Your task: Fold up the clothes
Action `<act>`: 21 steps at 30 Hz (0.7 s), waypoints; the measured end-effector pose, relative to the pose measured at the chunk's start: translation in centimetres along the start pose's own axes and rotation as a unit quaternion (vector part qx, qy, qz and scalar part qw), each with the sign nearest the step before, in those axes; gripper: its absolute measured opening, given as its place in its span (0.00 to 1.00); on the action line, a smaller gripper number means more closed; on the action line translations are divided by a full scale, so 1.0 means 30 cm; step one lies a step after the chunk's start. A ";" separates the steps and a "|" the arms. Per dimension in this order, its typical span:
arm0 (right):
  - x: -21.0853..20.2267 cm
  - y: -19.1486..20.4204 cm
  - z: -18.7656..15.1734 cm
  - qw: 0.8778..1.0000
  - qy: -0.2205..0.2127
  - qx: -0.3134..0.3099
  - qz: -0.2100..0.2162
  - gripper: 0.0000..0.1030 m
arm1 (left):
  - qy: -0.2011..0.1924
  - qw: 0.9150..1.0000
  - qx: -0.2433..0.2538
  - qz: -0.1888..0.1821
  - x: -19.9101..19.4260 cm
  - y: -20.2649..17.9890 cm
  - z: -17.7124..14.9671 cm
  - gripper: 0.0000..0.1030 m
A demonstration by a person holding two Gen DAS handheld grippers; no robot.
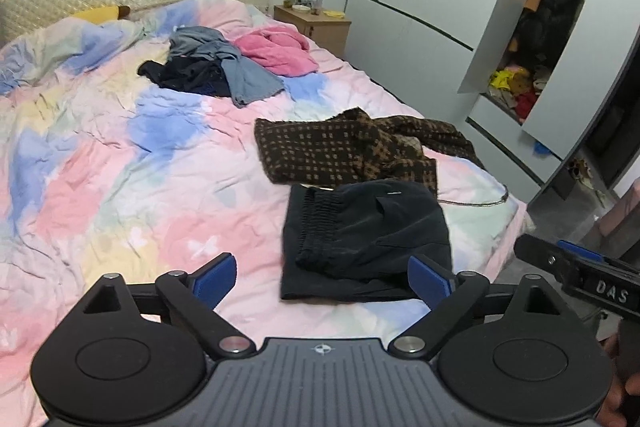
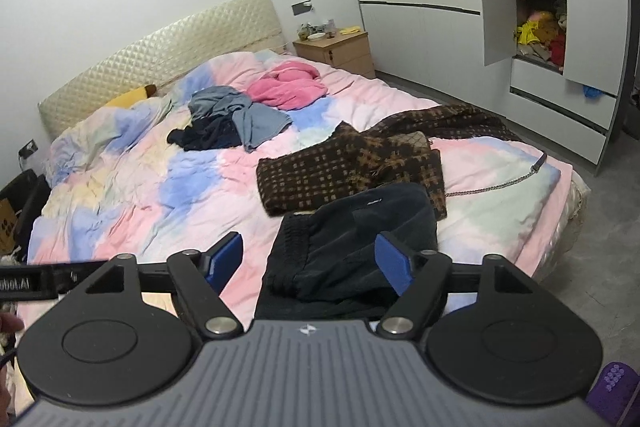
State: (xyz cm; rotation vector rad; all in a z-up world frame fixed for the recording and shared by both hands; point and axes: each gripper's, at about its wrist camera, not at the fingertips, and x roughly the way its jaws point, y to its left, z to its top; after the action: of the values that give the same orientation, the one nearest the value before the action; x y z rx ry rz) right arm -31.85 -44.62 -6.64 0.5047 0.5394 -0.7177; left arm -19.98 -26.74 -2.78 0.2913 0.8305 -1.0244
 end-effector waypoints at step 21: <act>-0.002 0.105 -0.081 0.999 0.013 0.005 -0.037 1.00 | 0.027 0.999 0.018 0.029 -0.038 0.090 -0.096 0.96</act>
State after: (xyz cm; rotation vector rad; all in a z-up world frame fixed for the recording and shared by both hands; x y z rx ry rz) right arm -30.30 -41.08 -7.65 0.5061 0.5819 -0.7854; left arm -19.34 -22.97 -4.29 0.3731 0.8493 -0.9811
